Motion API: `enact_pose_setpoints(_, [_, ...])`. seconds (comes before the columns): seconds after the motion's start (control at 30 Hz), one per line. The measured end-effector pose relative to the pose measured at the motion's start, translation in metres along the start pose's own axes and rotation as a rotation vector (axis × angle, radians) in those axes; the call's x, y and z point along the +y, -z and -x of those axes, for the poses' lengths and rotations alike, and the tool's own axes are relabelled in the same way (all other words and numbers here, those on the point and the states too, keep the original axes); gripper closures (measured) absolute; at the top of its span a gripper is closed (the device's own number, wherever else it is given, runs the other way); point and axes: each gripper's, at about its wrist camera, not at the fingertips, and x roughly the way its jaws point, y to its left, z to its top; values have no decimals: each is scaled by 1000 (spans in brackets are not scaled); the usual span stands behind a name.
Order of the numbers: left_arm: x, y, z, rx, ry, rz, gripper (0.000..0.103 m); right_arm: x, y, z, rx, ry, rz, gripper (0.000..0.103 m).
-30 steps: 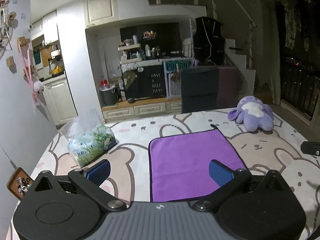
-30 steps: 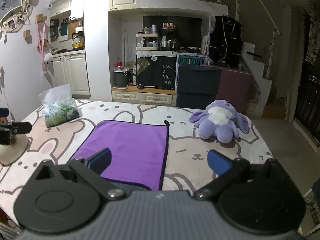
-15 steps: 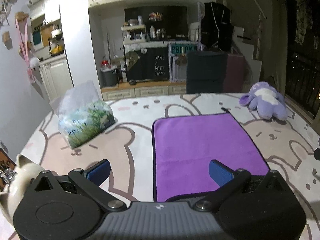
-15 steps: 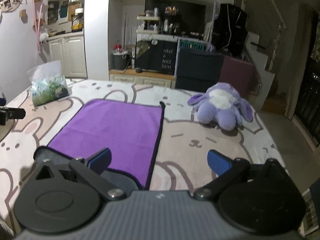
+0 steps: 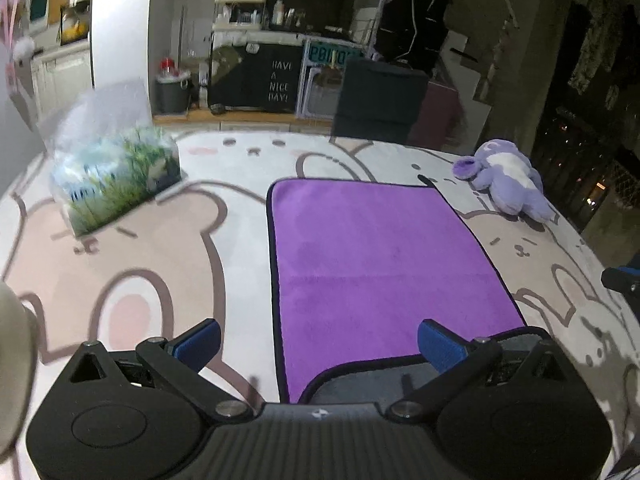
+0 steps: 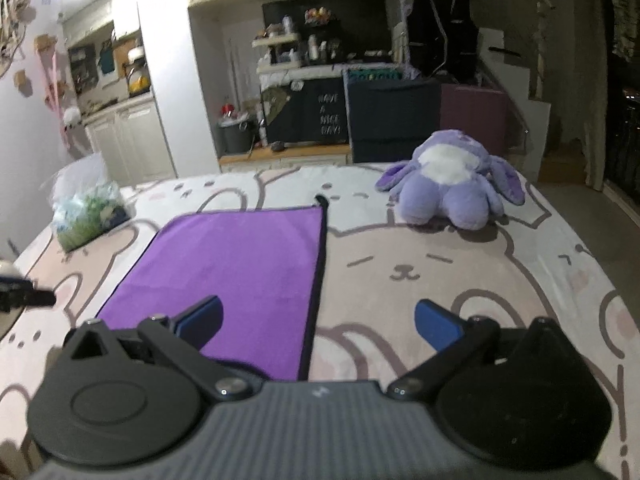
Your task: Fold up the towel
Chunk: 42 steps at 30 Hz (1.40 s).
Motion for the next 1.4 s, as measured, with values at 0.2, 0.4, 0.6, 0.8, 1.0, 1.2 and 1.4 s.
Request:
enact_pose_setpoints(0.2, [16,0,-13,20,87,61,0,-13,3,-16,9,-94,-12,0])
enact_pose_setpoints(0.4, [27,1,-22,57,159,123,16,-17,5,-36,83,-171,-43,0])
enact_pose_setpoints(0.6, [27,7,-33,118,194,91,33,-26,7,-61,206,-331,-120,6])
enact_pose_setpoints(0.8, [32,13,-46,167,188,92,46,-19,12,-74,277,-397,-95,30])
enact_pose_setpoints(1.0, [36,16,-46,192,224,83,47,-13,19,-77,343,-418,-53,38])
enact_pose_setpoints(1.2, [35,22,-42,216,230,51,48,-11,27,-82,386,-409,-6,47])
enact_pose_setpoints(1.4, [35,25,-45,240,213,30,55,-7,32,-88,423,-402,44,58])
